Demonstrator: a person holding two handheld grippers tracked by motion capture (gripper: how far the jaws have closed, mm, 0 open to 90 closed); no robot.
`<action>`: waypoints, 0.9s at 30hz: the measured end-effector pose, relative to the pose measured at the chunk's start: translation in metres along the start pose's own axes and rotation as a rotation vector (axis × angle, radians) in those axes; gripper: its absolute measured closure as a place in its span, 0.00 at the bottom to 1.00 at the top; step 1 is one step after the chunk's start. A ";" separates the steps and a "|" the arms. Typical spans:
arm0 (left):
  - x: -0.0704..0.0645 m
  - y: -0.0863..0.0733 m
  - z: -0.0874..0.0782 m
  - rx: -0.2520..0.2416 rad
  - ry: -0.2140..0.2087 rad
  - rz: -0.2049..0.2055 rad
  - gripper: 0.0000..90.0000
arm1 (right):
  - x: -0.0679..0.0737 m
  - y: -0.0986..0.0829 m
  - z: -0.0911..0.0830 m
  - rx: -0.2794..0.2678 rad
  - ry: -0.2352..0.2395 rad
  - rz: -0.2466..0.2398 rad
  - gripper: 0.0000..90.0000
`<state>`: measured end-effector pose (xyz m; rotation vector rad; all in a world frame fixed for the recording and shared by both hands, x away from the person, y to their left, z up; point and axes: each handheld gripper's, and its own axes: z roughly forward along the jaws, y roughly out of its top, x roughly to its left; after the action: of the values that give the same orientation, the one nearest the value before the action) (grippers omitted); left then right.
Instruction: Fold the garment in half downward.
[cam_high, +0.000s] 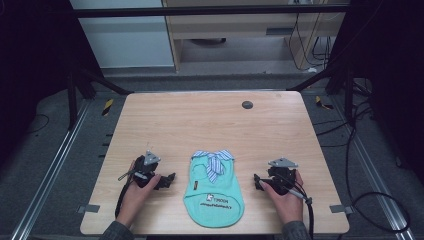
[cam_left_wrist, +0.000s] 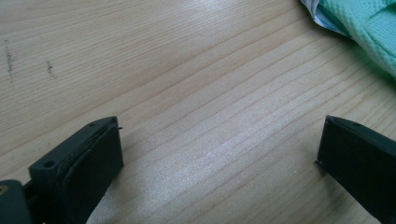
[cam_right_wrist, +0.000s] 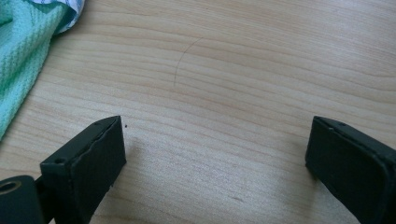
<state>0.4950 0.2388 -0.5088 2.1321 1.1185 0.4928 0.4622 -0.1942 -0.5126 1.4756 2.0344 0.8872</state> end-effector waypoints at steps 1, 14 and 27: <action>0.000 0.000 0.000 0.000 0.000 0.000 0.00 | 0.000 0.000 0.000 0.000 0.000 0.000 0.06; 0.000 0.002 0.002 -0.001 -0.003 0.001 0.00 | 0.000 0.000 0.000 0.000 -0.001 -0.001 0.06; 0.000 0.008 0.009 -0.002 -0.014 0.015 0.00 | -0.001 -0.001 0.000 0.000 0.010 -0.010 0.05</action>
<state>0.5052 0.2325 -0.5088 2.1407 1.0952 0.4849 0.4619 -0.1951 -0.5128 1.4628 2.0469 0.8919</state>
